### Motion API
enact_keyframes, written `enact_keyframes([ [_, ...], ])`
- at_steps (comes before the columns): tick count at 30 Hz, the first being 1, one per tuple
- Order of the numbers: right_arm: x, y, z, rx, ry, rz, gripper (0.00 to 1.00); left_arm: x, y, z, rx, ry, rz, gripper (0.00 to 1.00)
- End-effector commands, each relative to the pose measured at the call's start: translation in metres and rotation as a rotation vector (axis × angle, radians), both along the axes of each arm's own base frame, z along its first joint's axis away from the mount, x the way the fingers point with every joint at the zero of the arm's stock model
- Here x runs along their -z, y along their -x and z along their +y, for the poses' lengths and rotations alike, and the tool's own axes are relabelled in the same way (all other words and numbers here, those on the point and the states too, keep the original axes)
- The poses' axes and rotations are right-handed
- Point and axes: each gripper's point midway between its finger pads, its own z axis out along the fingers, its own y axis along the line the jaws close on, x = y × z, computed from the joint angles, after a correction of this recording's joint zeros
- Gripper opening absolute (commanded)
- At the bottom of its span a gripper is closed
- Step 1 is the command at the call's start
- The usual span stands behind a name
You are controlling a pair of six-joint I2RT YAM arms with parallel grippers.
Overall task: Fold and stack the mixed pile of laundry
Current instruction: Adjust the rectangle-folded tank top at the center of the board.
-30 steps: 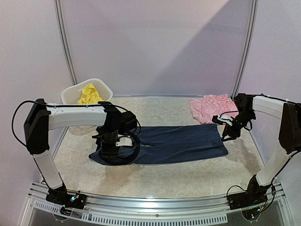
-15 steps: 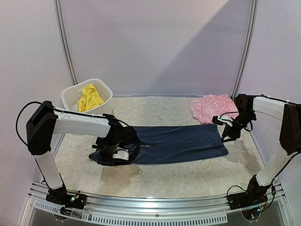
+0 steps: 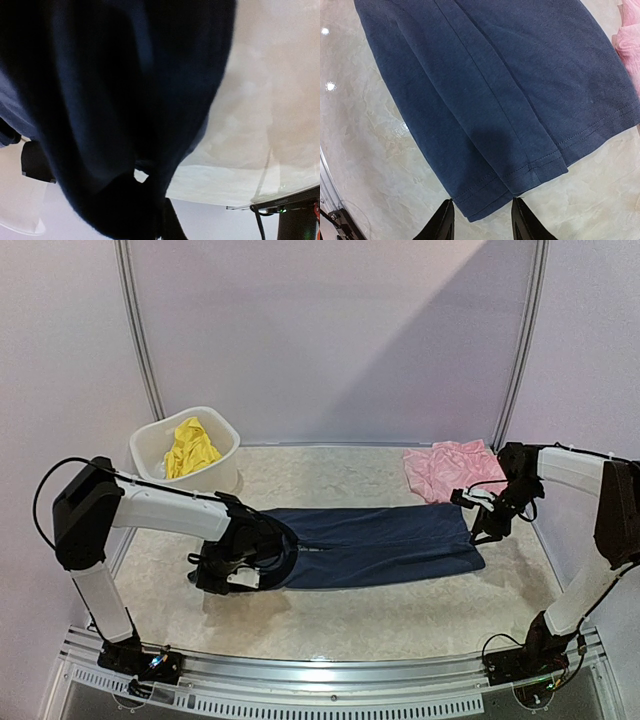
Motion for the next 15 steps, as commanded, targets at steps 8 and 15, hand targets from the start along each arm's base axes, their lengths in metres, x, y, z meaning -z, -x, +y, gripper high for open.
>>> enact_keyframes([
  [8, -0.003, 0.013, 0.005, -0.042, -0.023, 0.017, 0.39, -0.043, -0.012, -0.007, -0.166, 0.133, -0.087, 0.0],
  [15, 0.002, 0.018, -0.003, -0.086, 0.023, -0.006, 0.4, -0.054, -0.01, 0.008, -0.331, 0.209, -0.057, 0.0],
])
